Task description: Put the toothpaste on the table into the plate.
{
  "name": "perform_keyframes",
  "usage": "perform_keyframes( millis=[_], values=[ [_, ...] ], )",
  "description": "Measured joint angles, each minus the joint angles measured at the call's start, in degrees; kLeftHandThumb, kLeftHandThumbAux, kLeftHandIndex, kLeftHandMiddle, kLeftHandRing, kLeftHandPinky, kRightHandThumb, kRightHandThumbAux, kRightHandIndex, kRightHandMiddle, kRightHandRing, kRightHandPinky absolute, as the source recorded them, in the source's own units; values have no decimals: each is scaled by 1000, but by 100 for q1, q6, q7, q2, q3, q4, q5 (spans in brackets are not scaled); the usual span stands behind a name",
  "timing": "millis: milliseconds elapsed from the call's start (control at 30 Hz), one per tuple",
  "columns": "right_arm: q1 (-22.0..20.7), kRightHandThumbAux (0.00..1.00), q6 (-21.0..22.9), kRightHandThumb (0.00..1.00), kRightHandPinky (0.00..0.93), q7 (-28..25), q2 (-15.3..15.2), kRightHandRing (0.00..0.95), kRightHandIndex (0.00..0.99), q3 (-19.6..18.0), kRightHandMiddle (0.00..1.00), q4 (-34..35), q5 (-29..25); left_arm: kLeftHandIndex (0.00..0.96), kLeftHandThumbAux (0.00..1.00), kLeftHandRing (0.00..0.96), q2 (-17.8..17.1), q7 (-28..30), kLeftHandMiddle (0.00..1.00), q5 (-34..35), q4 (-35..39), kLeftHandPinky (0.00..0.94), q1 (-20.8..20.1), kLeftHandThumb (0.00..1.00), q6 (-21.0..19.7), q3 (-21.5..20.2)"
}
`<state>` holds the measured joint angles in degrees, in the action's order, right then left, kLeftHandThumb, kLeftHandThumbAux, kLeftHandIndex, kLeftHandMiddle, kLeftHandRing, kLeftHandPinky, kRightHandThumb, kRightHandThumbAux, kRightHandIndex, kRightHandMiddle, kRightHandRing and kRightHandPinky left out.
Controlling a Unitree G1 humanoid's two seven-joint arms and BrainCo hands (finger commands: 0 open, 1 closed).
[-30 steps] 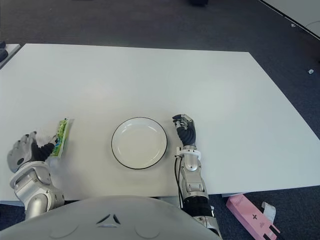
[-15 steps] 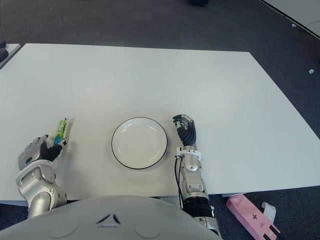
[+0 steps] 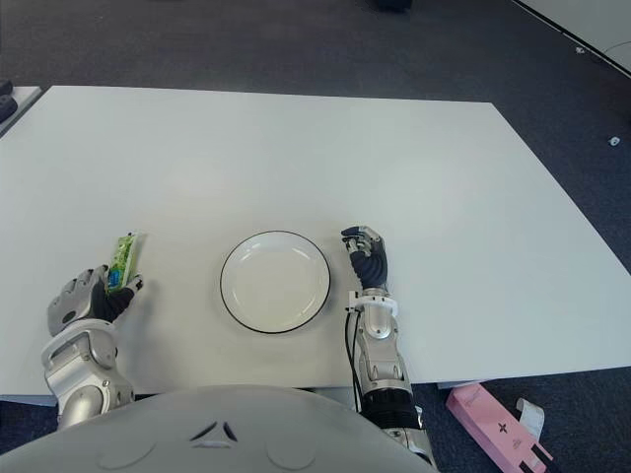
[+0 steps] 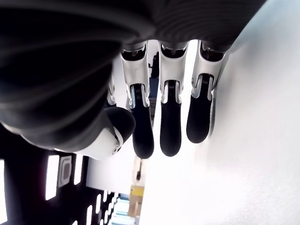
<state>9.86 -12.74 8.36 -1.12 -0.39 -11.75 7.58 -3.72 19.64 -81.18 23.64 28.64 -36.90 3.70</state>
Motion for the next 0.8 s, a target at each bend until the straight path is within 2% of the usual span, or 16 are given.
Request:
perform_keyframes(
  millis=[600, 800],
  values=[
    [101, 732, -2, 722, 410, 17, 8, 411, 421, -16, 434, 90, 2, 0, 178, 0, 16, -435, 45, 26, -154, 0, 96, 377, 7, 519],
    [132, 732, -2, 722, 408, 14, 6, 413, 421, -31, 436, 106, 0, 0, 186, 0, 99, -721, 40, -60, -491, 0, -32, 382, -174, 694]
  ],
)
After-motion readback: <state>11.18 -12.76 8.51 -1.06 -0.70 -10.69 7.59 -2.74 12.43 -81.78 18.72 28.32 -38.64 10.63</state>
